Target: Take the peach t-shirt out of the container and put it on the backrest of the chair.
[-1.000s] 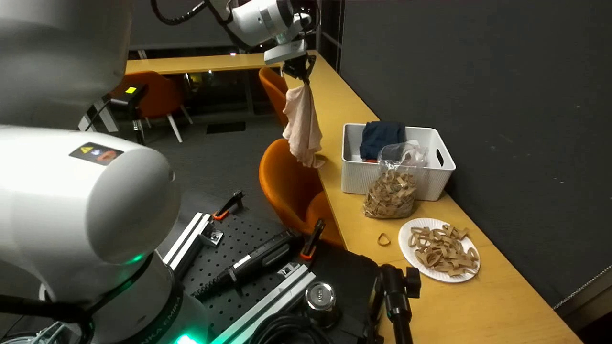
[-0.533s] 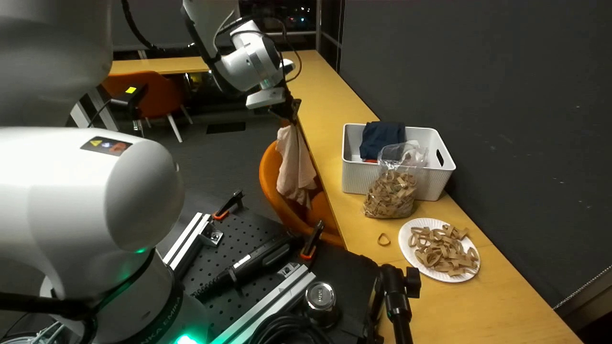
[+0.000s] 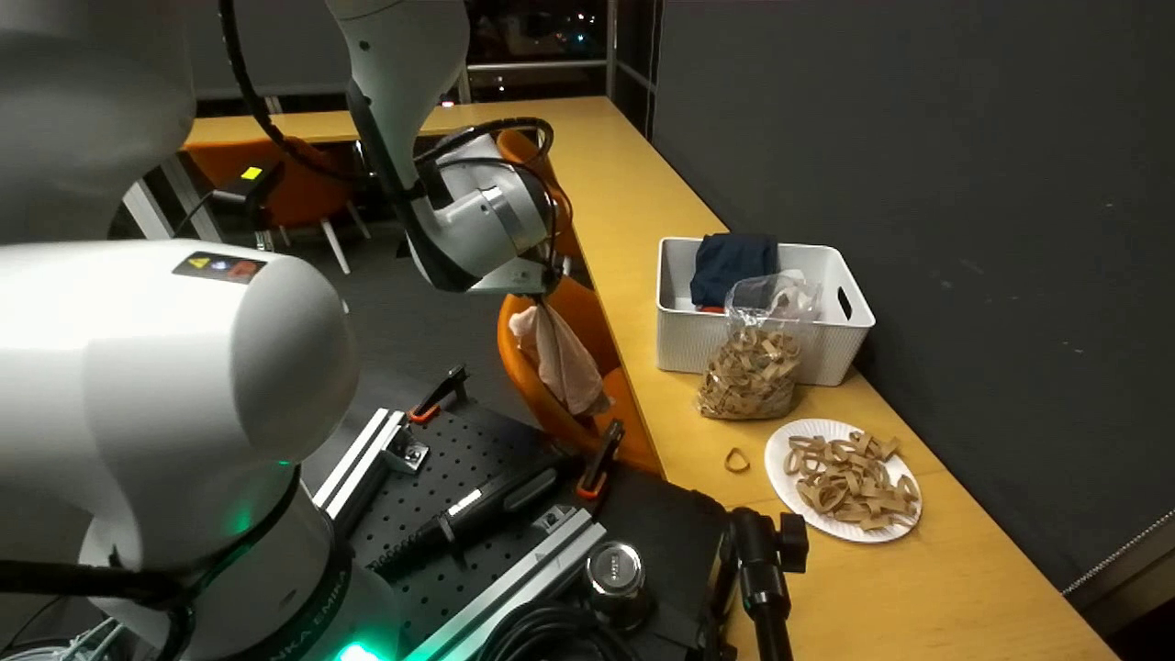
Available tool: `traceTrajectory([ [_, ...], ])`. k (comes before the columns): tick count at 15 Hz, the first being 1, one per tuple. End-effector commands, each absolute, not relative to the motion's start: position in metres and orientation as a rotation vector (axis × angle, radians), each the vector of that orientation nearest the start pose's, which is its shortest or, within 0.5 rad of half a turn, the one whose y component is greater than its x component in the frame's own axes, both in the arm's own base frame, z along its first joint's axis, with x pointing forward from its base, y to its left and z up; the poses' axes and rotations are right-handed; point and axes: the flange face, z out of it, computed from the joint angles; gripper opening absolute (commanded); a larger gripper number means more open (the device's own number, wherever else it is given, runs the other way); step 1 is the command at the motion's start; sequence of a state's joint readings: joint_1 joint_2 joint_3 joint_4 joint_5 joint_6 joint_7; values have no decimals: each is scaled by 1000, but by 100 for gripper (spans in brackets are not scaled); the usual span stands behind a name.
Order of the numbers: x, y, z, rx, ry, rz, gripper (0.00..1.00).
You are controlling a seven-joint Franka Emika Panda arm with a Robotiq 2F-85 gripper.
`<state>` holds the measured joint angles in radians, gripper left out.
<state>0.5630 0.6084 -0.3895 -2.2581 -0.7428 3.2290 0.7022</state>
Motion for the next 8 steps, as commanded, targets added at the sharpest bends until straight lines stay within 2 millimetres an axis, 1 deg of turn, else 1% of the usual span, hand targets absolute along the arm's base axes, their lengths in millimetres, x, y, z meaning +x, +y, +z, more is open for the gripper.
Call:
traceTrajectory([
  [1,500,143,173,-3038,-524,-792,1],
  [3,499,146,184,-2961,-549,-863,1],
  [5,496,154,185,-2856,-581,-898,1],
  [6,495,159,183,-2807,-600,-895,1],
  [7,494,164,180,-2794,-612,-886,1],
  [8,491,172,178,-2756,-635,-867,1],
])
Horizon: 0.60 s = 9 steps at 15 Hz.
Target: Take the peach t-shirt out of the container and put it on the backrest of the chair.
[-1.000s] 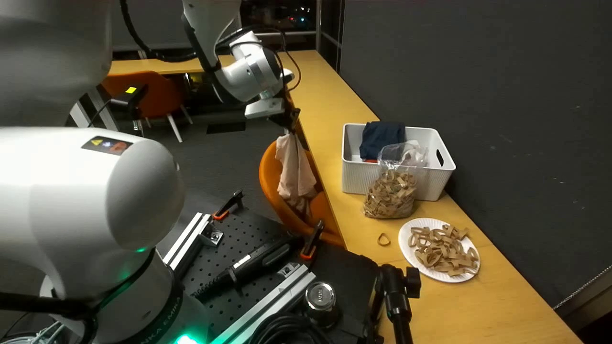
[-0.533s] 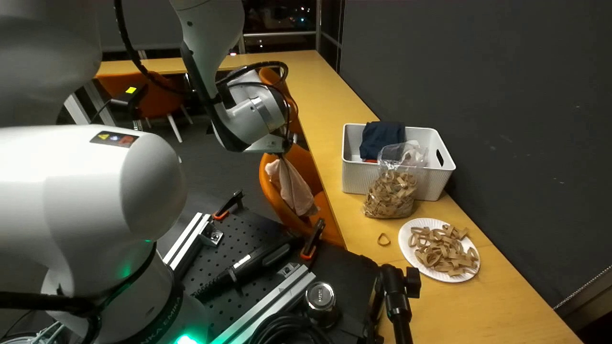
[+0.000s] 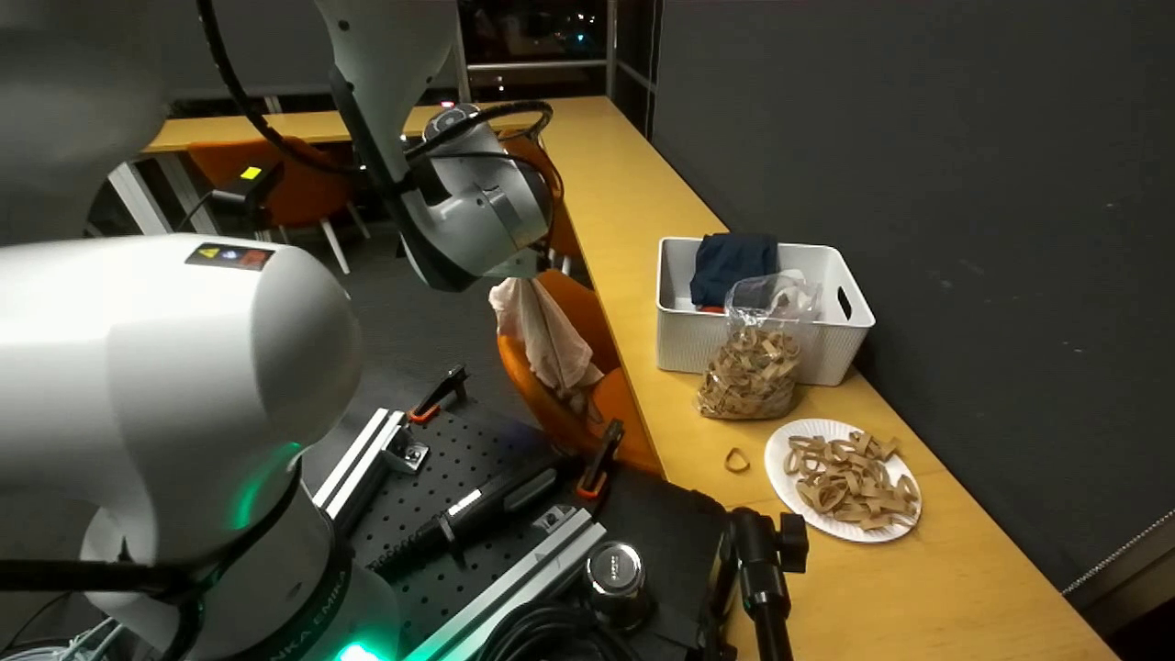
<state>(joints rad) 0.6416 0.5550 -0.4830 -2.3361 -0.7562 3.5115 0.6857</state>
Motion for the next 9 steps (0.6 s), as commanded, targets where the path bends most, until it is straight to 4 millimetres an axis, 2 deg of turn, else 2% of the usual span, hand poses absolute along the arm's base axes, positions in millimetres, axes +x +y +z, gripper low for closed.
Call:
traceTrajectory([
  [1,487,180,175,-2730,-661,-845,1],
  [5,479,203,169,-2641,-784,-798,1],
  [9,470,204,163,-2551,-832,-741,1],
])
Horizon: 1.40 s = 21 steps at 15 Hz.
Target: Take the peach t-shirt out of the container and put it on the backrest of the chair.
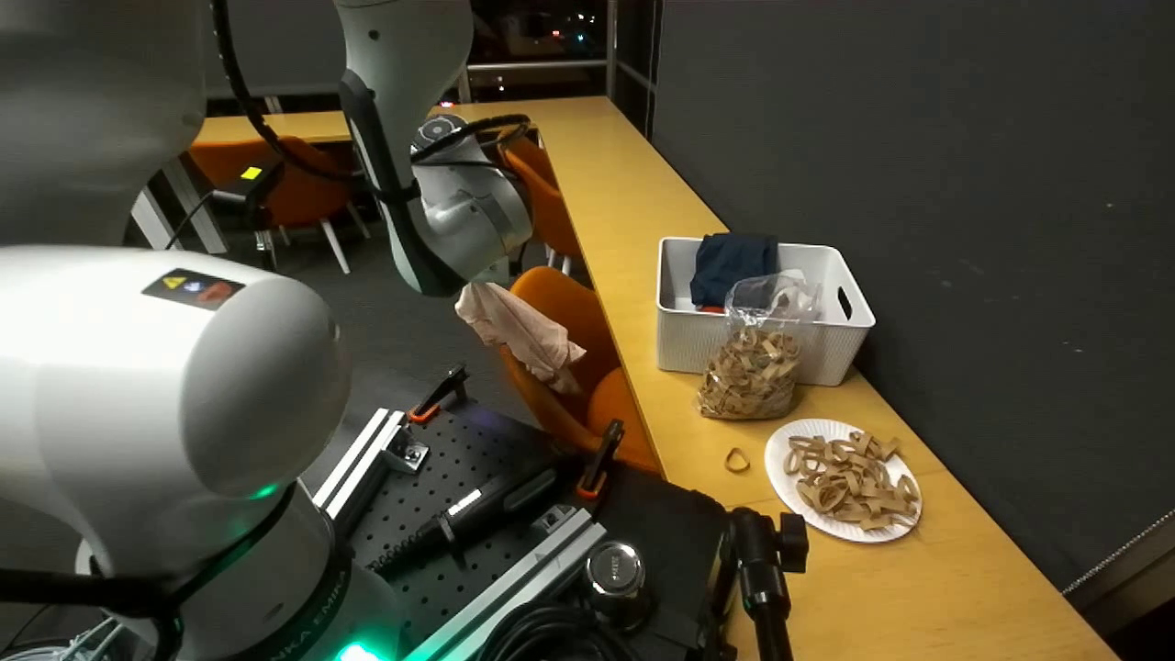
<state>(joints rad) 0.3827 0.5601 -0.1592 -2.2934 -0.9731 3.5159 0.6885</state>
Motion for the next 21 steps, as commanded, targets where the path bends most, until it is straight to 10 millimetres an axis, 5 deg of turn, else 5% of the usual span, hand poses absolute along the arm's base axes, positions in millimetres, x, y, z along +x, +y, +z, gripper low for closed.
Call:
traceTrajectory([
  [1,468,202,158,-2533,-844,-724,1],
  [8,466,192,150,-2452,-913,-680,1],
  [9,468,193,151,-2454,-914,-678,28],
  [10,469,192,151,-2449,-916,-678,29],
  [16,473,192,160,-2433,-915,-693,71],
  [21,482,164,165,-2614,-825,-667,100],
])
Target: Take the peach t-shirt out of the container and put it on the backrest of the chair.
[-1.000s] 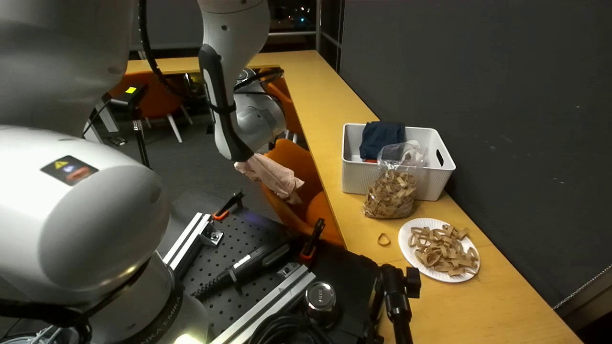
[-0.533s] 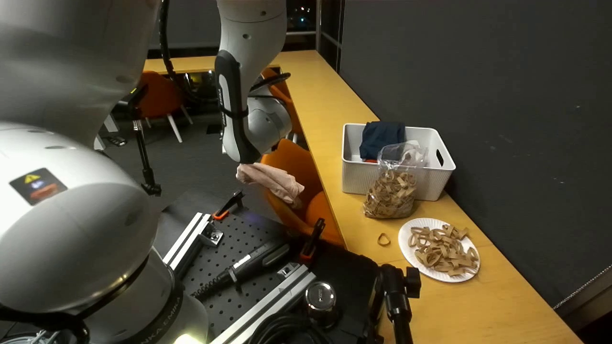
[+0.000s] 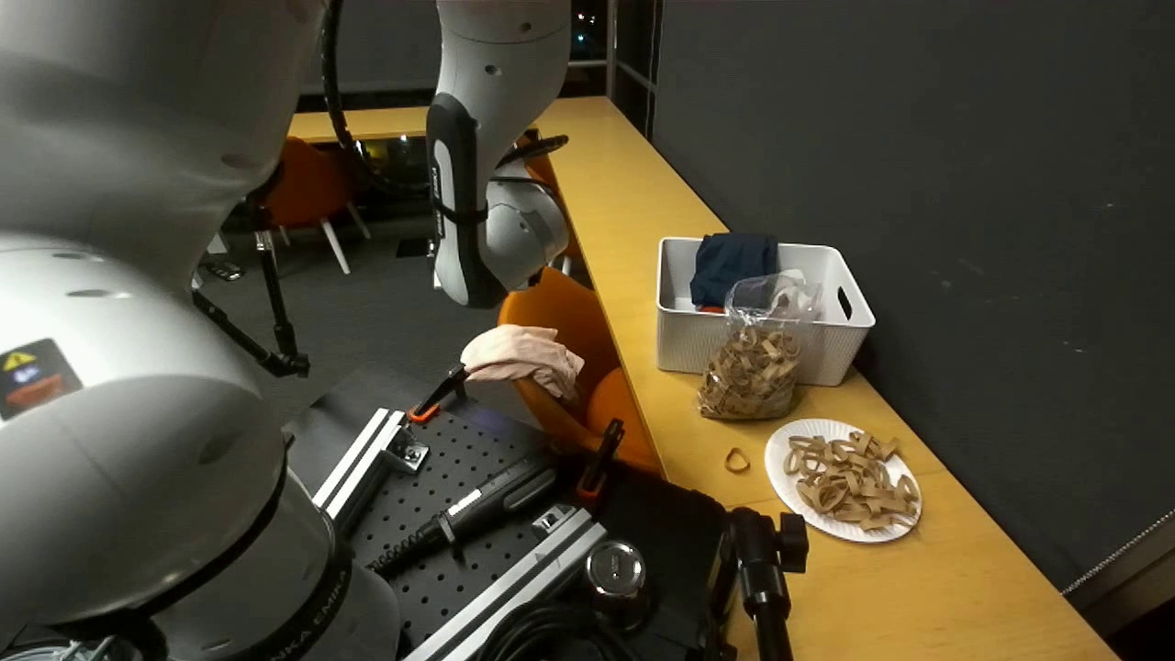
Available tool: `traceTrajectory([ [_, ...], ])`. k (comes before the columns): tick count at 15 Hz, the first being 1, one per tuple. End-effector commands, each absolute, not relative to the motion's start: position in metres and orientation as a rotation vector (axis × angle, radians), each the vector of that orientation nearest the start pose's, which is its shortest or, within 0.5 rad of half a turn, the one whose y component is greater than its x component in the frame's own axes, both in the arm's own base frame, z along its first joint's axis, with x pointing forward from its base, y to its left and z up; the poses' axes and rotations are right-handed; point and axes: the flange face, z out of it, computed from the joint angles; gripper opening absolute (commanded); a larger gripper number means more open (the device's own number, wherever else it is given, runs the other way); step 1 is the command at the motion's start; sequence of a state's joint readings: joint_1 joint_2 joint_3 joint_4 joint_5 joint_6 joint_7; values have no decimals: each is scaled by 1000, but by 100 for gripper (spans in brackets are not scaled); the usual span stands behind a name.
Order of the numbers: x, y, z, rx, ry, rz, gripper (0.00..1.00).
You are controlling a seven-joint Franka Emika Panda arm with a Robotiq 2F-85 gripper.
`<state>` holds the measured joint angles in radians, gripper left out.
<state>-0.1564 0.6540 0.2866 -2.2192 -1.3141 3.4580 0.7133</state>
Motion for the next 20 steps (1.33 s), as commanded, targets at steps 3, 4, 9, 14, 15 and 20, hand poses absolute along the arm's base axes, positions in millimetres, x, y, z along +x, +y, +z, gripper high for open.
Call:
traceTrajectory([
  [3,489,139,170,-2736,-762,-660,100],
  [4,491,132,176,-2776,-735,-663,100],
  [9,489,95,194,-2987,-567,-612,100],
  [14,486,75,214,-3134,-349,-513,100],
  [15,487,72,216,-3155,-326,-500,100],
  [20,483,65,229,-3185,-268,-495,100],
])
